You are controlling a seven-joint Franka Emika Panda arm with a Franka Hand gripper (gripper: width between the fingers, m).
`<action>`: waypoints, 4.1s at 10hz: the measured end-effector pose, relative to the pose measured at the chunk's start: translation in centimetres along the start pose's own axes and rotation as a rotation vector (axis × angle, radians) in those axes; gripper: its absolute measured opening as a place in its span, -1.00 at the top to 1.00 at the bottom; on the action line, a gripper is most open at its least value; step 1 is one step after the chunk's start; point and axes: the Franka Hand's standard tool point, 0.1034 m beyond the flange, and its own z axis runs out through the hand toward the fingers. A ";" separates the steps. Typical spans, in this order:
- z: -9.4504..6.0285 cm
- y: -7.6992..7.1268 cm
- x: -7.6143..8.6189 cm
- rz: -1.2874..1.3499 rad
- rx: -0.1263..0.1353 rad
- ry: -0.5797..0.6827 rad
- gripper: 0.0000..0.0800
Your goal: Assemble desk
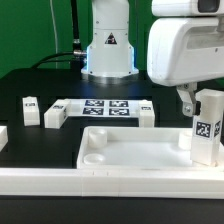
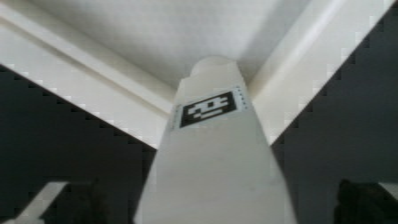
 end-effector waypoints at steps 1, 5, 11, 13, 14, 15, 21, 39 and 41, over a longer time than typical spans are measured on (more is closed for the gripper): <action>0.0 0.0 0.0 -0.072 -0.002 -0.001 -0.62; 0.0 0.1 0.0 -0.084 -0.002 0.000 0.03; 0.0 0.1 0.0 0.129 0.002 0.001 0.27; 0.0 0.2 -0.1 0.357 0.015 0.005 0.27; 0.0 0.4 -0.2 0.474 0.028 0.008 0.27; 0.0 0.5 -0.3 0.543 0.030 0.008 0.27; 0.3 0.0 -0.4 1.217 0.030 -0.008 0.27; 0.0 -0.1 -0.1 0.233 -0.008 -0.005 -0.62; 0.1 0.0 -0.2 0.062 -0.015 -0.010 -0.62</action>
Offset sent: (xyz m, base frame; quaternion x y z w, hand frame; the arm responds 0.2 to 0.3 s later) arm 0.0000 0.0000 0.0000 0.0000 0.0000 0.0000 1.0000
